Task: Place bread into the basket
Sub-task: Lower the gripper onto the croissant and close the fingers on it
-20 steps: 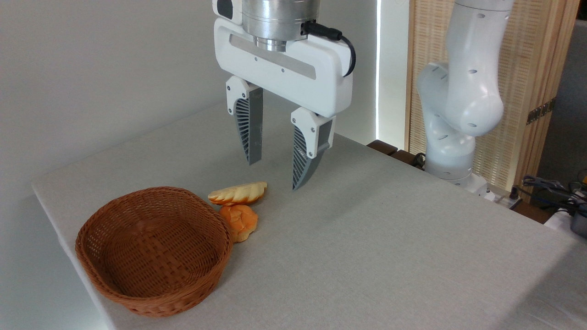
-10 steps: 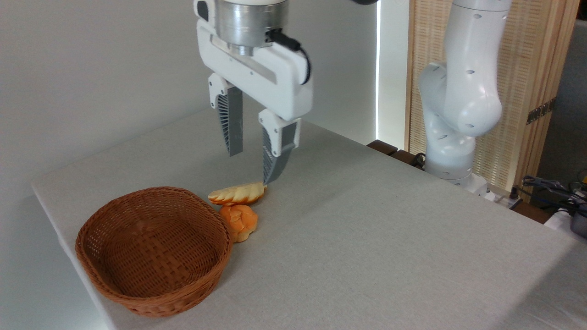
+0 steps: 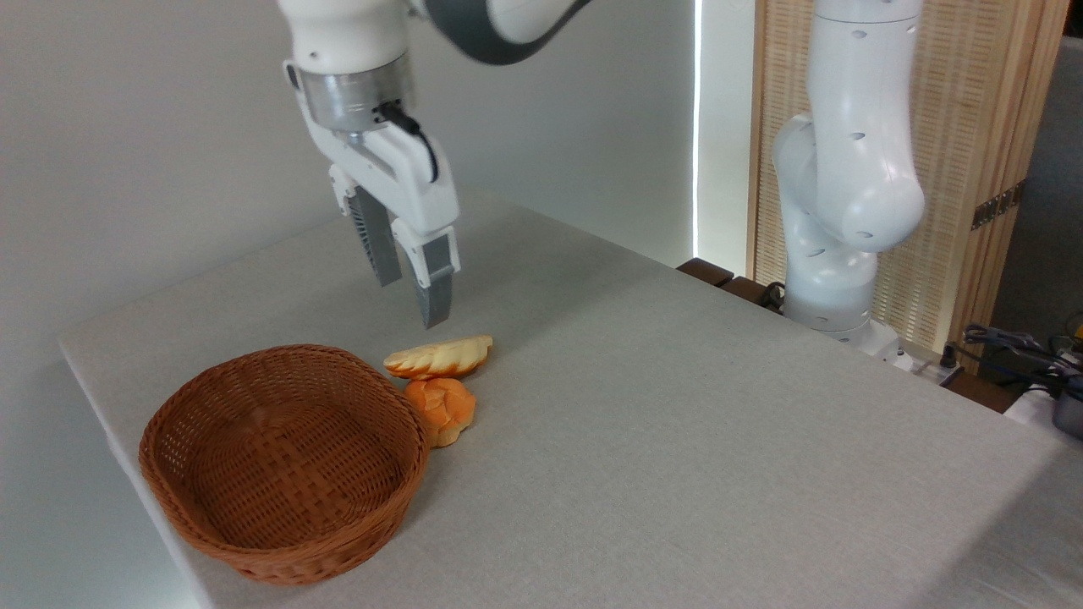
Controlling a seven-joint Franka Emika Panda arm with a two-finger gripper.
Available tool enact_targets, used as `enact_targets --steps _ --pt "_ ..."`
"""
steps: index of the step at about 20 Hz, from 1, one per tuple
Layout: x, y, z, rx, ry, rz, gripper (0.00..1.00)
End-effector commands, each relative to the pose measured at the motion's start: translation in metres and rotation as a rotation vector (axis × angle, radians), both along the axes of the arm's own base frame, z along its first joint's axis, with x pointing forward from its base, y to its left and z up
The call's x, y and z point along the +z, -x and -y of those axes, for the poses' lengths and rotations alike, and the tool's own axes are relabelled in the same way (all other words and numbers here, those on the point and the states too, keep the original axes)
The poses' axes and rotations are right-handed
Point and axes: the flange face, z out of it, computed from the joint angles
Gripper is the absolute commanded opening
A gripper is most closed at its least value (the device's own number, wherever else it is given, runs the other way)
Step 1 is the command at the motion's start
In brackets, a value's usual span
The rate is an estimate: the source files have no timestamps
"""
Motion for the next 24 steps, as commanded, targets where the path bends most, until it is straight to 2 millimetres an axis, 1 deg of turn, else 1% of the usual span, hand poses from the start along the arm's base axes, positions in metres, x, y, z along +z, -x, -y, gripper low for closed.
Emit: enact_targets --steps 1,2,5,6,10,12,14,15,16,17,18,20,23,24 --pt "-0.032 -0.006 0.03 0.012 -0.008 -0.022 1.0" --pt "-0.043 -0.006 0.043 0.02 -0.019 -0.04 1.0" --pt "-0.081 -0.009 0.063 0.099 -0.061 -0.101 1.0" --pt "-0.089 -0.01 0.065 0.114 -0.07 -0.114 1.0" --pt "-0.114 -0.014 0.063 0.126 -0.101 -0.151 1.0" --pt "-0.127 -0.015 0.071 0.115 -0.117 -0.168 1.0" --pt "-0.131 -0.01 0.087 0.085 -0.128 -0.171 1.0" --pt "-0.133 -0.009 0.09 0.077 -0.135 -0.171 0.94" --pt "-0.131 -0.009 0.09 0.075 -0.133 -0.168 0.76" --pt "-0.131 -0.008 0.09 0.076 -0.135 -0.172 0.54" --pt "-0.13 -0.007 0.088 0.076 -0.136 -0.179 0.41" --pt "-0.126 -0.007 0.086 0.074 -0.135 -0.175 0.33" --pt "-0.118 -0.007 0.08 0.081 -0.127 -0.166 0.33" --pt "-0.118 -0.007 0.08 0.082 -0.129 -0.17 0.32"
